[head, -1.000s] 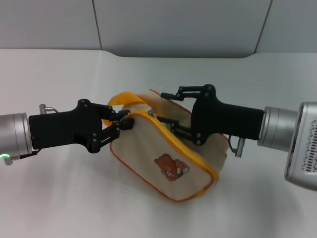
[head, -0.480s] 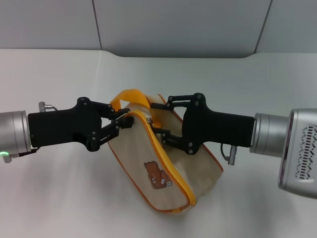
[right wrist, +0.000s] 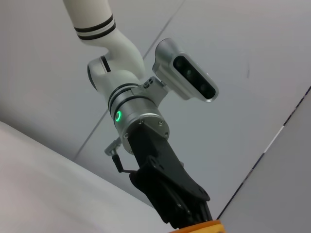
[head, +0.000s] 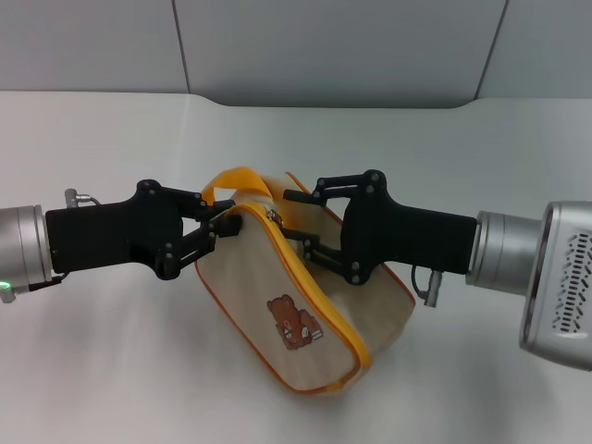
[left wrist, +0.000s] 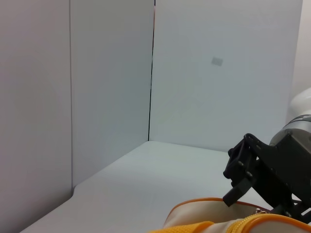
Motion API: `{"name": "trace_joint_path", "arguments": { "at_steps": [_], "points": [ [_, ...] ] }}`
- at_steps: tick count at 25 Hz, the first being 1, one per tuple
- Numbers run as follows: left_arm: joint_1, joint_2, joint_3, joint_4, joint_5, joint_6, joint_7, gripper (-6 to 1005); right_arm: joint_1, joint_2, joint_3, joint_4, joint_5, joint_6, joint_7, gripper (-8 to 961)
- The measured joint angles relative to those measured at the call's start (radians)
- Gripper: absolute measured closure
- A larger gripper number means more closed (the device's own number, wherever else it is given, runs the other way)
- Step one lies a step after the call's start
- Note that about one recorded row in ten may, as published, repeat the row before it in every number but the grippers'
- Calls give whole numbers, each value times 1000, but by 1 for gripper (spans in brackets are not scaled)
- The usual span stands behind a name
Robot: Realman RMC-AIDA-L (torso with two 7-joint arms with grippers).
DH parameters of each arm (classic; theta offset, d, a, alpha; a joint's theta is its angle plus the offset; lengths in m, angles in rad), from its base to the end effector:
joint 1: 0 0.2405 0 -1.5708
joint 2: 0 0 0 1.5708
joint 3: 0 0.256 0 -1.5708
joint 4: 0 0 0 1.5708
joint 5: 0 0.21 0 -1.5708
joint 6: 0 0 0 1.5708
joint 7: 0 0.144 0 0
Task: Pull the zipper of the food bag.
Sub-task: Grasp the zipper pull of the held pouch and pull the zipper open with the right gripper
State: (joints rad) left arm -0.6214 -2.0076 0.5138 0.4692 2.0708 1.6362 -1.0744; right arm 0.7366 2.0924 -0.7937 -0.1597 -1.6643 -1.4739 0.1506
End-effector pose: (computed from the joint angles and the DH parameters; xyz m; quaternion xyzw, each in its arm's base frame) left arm -0.2585 0.3378 0.0103 -0.9476 -0.1021 -0.2691 0.1384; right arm 0.1981 0.3363 -0.0729 -0.8952 -0.2358 0.2951 0.2365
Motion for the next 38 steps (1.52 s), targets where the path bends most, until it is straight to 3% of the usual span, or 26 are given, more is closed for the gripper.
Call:
{"name": "trace_joint_path", "arguments": {
  "at_steps": [4,28,38],
  "points": [
    [-3,-1,0,1,0,-1,-1,866,9,0,-1,16,-1,6,0,638],
    [-8,-9,0,8,-1,-26,-15,870,23,0,-15,59,3,46,102,631],
    [-8,-15,4,8,-2,-20,-15,880,42,0,17,104,7,84,127,908]
  ]
}}
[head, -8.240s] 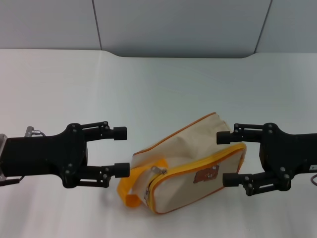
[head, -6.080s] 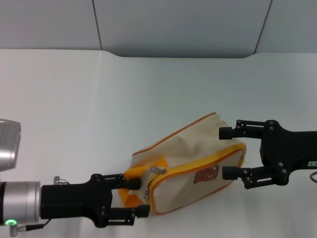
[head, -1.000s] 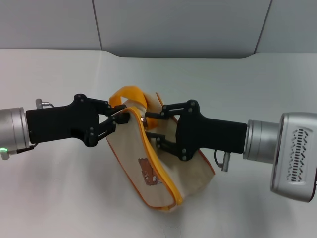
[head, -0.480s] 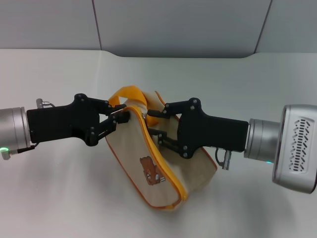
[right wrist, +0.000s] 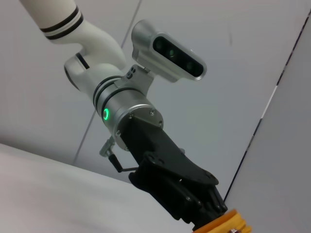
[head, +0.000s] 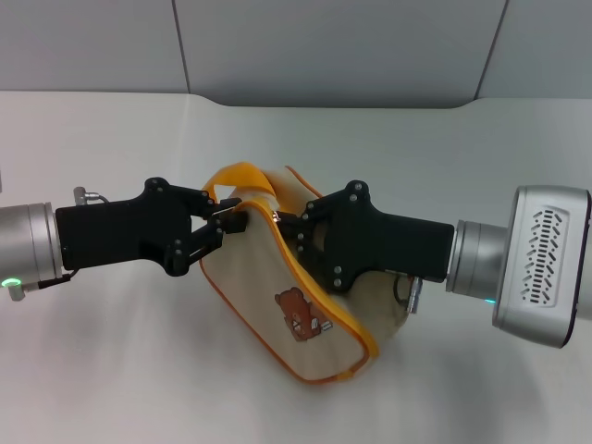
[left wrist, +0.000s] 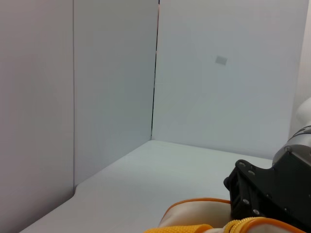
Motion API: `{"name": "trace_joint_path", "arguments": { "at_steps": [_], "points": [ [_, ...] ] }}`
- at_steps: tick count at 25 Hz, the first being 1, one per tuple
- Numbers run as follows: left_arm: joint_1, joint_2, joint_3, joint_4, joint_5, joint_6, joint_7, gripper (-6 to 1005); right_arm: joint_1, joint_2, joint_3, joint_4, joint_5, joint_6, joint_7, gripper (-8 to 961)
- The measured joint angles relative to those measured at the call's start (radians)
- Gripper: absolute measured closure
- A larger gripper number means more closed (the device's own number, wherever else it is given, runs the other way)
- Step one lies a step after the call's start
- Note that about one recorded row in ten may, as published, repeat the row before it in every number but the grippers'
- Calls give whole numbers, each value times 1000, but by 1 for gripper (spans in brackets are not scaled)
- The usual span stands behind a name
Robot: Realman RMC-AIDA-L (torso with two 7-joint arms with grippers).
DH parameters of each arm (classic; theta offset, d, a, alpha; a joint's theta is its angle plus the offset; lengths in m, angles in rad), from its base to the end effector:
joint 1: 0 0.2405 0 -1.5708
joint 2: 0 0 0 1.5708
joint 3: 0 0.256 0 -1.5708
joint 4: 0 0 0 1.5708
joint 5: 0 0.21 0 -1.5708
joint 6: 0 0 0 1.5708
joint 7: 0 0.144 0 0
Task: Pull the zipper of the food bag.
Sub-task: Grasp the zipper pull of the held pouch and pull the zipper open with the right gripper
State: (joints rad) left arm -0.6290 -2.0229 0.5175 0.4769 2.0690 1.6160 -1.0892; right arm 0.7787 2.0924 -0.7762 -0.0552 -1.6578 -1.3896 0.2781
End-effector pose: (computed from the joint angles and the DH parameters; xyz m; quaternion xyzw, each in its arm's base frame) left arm -0.2545 0.3408 0.0049 -0.9469 -0.1075 -0.2688 0.1398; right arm 0.1979 0.3374 -0.0900 -0.9210 -0.1366 0.2954 0.2140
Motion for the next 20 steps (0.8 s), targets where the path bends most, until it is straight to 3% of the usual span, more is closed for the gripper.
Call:
{"name": "trace_joint_path", "arguments": {
  "at_steps": [3,10,20],
  "points": [
    [0,0,0,0,0,0,0,883,0,0,3,-2,0,0,1,955],
    [7,-1,-56,-7,0,-22,0,888,-27,-4,-31,-42,-10,-11,2,955],
    [23,6,-113,-26,-8,-121,2,887,-201,-10,-244,-296,-12,-47,192,954]
  ]
}}
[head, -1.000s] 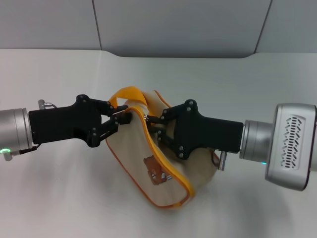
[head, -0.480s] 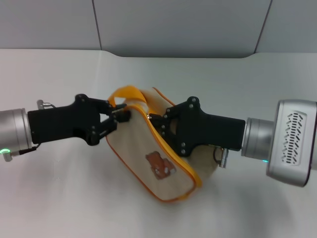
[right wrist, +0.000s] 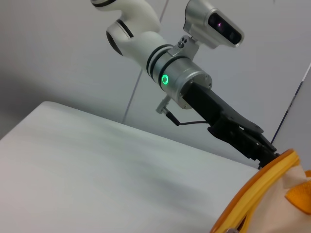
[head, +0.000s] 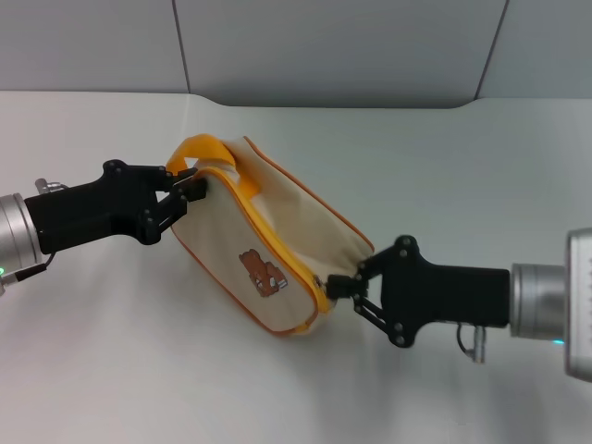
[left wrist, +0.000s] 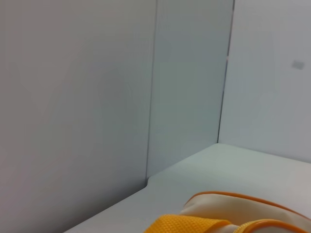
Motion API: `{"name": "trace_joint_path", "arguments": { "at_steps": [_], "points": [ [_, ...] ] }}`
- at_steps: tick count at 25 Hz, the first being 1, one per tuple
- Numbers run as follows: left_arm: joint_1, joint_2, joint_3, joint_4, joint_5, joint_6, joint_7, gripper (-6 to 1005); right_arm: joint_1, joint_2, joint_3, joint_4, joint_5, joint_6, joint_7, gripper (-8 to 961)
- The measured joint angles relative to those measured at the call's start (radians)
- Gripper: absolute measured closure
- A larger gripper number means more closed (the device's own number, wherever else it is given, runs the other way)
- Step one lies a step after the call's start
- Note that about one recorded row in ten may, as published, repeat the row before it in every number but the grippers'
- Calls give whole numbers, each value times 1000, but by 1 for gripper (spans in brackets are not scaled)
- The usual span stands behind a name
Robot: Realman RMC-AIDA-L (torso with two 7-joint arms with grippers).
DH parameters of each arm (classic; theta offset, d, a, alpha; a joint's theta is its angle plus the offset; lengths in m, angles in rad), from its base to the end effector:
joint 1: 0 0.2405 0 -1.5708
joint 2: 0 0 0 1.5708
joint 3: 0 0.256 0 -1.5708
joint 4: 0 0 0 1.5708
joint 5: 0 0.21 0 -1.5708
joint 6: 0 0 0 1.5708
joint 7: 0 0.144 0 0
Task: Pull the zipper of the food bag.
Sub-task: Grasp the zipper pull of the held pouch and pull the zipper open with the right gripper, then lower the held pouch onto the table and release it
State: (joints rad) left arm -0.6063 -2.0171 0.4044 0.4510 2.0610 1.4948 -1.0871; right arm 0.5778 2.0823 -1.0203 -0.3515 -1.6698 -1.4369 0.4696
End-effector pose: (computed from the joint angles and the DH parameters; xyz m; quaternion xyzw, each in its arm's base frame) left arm -0.2786 0.3519 0.0159 -0.9222 -0.1616 -0.2681 0.2273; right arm 0.2411 0.3127 -0.0681 -0.9469 -0.1387 0.2393 0.1638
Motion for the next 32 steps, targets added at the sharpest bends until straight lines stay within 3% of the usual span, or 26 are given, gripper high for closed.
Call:
{"name": "trace_joint_path", "arguments": {
  "at_steps": [12,15,19,20,27,32],
  "points": [
    [27,-6,-9,-16,-32,-16,-22,890,-41,-2,70,-33,13,-16,161,885],
    [55,-13,-9,-47,-73,-17,-32,892,-44,-3,145,-32,14,-34,202,868],
    [94,-45,-7,-99,-117,-37,-13,892,-44,-2,297,6,14,-88,212,845],
    [100,-51,-5,-111,-120,-43,-1,892,-38,-2,347,30,14,-104,216,805],
    [130,-54,-9,-209,-128,-46,68,847,-36,-2,362,37,22,-115,254,526],
    [149,-31,-8,-150,-149,66,26,772,-30,-16,353,29,-14,-157,335,320]
  ]
}}
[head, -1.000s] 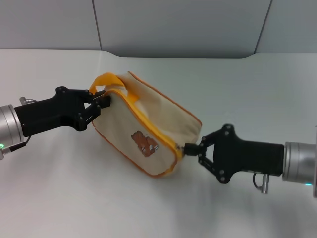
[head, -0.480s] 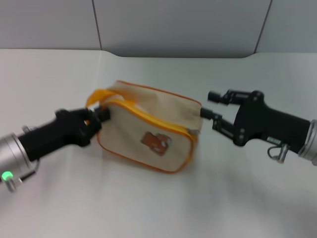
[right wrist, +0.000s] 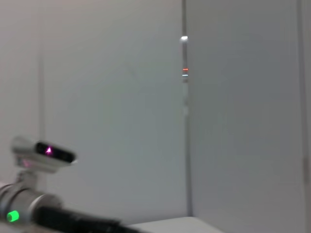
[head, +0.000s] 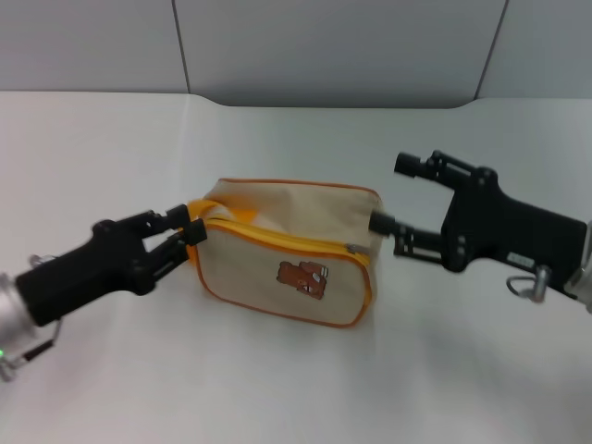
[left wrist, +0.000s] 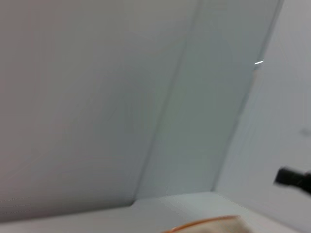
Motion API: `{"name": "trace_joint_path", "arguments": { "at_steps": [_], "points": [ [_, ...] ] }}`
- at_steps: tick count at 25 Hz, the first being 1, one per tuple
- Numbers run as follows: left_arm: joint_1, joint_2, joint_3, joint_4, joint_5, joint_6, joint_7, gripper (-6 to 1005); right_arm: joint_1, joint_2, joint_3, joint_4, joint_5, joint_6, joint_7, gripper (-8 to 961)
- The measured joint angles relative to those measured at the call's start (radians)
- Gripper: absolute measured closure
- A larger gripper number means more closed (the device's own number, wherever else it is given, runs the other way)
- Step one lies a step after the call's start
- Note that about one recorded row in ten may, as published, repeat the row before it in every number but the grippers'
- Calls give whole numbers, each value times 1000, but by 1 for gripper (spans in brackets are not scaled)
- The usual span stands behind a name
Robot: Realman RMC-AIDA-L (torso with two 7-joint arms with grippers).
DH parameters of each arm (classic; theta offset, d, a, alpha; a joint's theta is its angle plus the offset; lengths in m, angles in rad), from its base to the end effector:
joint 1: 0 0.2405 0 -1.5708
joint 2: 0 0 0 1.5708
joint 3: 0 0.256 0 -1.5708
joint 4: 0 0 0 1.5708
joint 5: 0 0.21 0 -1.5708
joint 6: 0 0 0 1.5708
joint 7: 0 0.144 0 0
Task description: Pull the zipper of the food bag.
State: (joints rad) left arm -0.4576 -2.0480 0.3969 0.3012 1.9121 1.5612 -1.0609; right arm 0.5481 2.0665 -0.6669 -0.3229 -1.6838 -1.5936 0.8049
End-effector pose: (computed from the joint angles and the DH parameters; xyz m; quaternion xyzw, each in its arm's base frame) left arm -0.3029 0.2958 -0.0093 -0.8655 -0.2594 -0.3644 0.2253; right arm 0.2486 0.3198 -0.0201 -0.8991 0.0683 0.3751 0.2150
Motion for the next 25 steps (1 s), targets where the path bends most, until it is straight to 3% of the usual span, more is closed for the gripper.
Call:
{"name": "trace_joint_path", "arguments": {
  "at_steps": [3,6,8,14,25],
  "points": [
    [7,38,21,31,13,139,-21,728,4,-15,0,-7,-63,-78,63,190],
    [8,66,94,67,35,281,-17,583,13,-29,0,-12,-142,-171,106,153],
    [10,66,189,122,38,345,-19,487,22,-35,0,-13,-195,-216,125,128],
    [7,59,252,150,39,353,-22,261,30,-30,0,-13,-265,-227,151,116],
    [5,60,253,151,39,349,-19,176,29,-28,0,-13,-272,-225,158,116]
  ]
}}
